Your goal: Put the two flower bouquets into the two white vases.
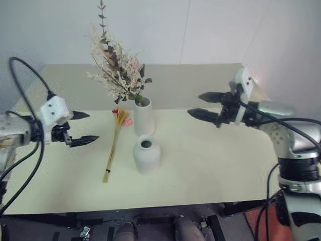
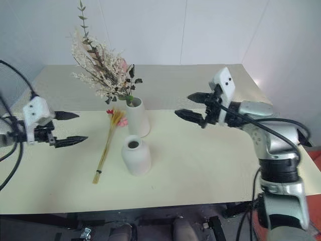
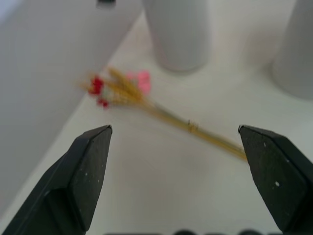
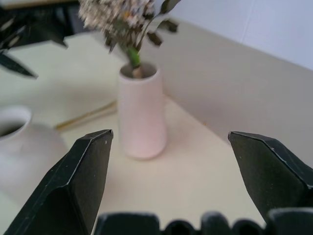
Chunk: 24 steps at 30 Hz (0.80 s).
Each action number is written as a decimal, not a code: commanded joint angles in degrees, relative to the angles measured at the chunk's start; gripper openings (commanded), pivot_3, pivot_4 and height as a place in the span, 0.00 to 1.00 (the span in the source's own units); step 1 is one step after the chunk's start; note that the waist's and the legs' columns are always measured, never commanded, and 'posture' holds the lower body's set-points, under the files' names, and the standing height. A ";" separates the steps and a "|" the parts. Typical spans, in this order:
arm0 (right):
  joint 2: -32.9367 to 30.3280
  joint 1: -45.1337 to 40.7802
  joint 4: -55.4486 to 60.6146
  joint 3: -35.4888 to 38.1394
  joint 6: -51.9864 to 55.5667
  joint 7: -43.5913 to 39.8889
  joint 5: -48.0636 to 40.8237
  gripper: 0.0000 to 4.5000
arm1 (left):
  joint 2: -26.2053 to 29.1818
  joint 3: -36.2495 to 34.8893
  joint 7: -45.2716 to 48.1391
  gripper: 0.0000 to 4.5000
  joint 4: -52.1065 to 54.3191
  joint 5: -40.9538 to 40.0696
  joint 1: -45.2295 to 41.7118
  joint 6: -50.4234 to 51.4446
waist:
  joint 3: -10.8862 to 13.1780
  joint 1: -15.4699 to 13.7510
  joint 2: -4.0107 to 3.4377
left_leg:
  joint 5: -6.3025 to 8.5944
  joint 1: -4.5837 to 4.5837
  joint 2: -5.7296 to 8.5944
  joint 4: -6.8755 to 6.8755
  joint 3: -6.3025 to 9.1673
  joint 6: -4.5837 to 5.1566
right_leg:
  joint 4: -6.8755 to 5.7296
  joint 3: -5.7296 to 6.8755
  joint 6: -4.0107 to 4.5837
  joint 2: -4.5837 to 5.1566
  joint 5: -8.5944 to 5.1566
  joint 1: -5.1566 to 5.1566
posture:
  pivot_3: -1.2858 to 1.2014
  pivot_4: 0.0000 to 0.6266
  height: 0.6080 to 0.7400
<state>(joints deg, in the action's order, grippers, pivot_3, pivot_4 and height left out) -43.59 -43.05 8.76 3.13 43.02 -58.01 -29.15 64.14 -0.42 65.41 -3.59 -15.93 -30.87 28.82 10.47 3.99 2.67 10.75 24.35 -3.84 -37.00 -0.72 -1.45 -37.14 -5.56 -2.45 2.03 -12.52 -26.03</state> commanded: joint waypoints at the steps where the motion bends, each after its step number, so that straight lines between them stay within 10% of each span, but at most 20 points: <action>1: -4.98 0.51 4.99 1.98 -2.03 -6.59 -2.98 0.99 | -0.31 6.81 -0.28 1.00 1.01 2.89 -6.82 13.90 | 0.00 -0.10 0.00 | 0.00 0.01 0.00 -0.01 0.01 0.00 | 0.00 0.00 -0.01 -0.01 -0.01 0.00 | 0.52 0.24 1.00; 17: -16.37 5.04 8.32 5.86 -5.90 -17.74 -7.51 0.99 | -19.32 21.71 -11.66 1.00 -14.33 10.38 -22.24 35.30 | 0.00 -0.80 0.00 | 0.00 -0.01 0.05 -0.12 0.07 0.01 | -0.05 -0.01 -0.06 -0.01 -0.04 0.06 | 0.52 0.24 1.00; 24: -18.65 6.37 8.55 6.86 -6.01 -18.90 -7.65 1.00 | -23.06 19.43 -14.63 0.53 -17.94 10.51 -23.94 35.60 | 0.00 -1.65 0.00 | 0.00 -0.02 0.08 -0.18 0.08 0.01 | -0.05 -0.01 -0.06 -0.01 -0.03 0.11 | 0.52 0.24 1.00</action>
<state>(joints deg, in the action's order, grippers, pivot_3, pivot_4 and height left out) -60.94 -36.79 16.29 7.55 38.13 -76.45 -35.88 41.58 19.85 50.90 -21.13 -5.41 -53.94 63.97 10.46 2.34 2.67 10.74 24.34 -3.77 -37.19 -0.64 -1.44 -37.19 -5.58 -2.51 2.02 -12.55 -25.92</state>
